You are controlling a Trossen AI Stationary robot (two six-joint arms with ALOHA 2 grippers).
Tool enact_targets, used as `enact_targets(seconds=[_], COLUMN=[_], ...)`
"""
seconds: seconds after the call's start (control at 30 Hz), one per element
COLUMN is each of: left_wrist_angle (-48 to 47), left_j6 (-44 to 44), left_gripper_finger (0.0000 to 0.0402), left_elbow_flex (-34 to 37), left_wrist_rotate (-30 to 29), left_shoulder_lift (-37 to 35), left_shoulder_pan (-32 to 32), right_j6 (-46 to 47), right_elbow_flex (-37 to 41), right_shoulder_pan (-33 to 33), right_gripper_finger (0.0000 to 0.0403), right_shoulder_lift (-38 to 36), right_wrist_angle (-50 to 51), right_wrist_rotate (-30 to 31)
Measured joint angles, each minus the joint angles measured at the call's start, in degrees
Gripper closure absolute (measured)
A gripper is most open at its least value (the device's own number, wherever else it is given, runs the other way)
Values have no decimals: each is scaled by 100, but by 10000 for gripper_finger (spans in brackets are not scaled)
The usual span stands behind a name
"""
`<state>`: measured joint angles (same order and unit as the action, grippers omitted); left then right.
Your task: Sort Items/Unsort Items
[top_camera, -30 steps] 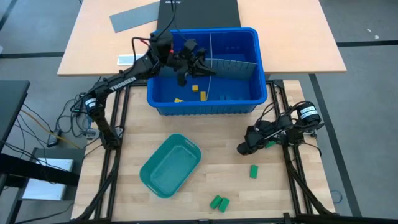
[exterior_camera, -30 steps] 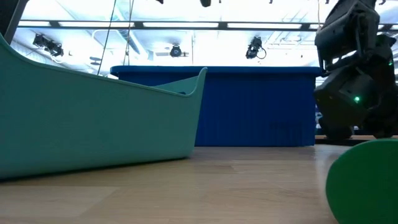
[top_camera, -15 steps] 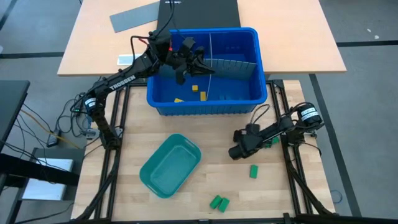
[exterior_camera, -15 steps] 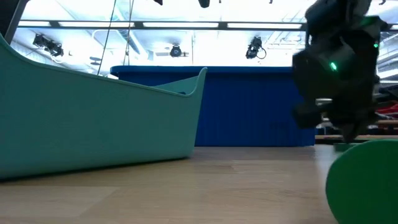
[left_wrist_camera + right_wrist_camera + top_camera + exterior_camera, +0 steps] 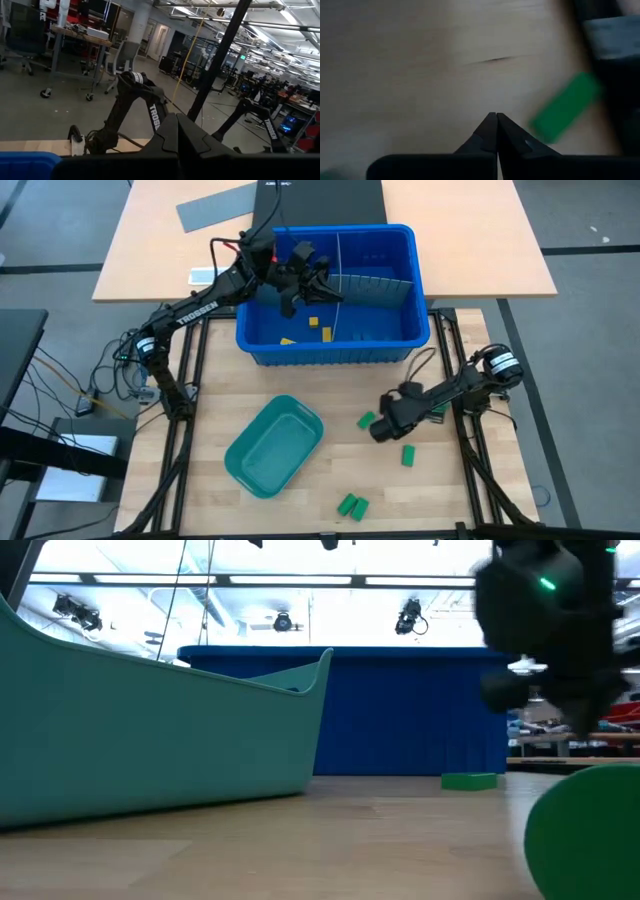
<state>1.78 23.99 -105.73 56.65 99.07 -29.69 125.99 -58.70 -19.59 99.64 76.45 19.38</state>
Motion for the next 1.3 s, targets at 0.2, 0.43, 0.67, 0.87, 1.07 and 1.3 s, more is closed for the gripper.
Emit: enact_targets(seconds=[0.2,0.43,0.67,0.87,1.07,1.3], left_wrist_angle=[6,-2,-10,-9,-5,-2], left_j6=[22,61,66,70,79,87], left_gripper_finger=[402,401,401,401,401,401], left_elbow_flex=[0,0,0,0,0,0], left_wrist_rotate=[4,4,4,40,110,174], left_shoulder_lift=[0,-20,-24,-26,-26,-28], left_shoulder_pan=[0,7,7,7,7,7], right_j6=[264,301,298,141,-335,-1434], right_elbow_flex=[664,1212,1538,1090,392,-579], right_shoulder_pan=[-27,-57,-66,-154,-279,-269], right_gripper_finger=[403,403,403,403,403,403], right_shoulder_lift=[51,54,35,-3,-33,-236], right_wrist_angle=[138,-205,-652,-846,-1524,-1353], right_wrist_rotate=[-499,-746,-628,-281,152,800])
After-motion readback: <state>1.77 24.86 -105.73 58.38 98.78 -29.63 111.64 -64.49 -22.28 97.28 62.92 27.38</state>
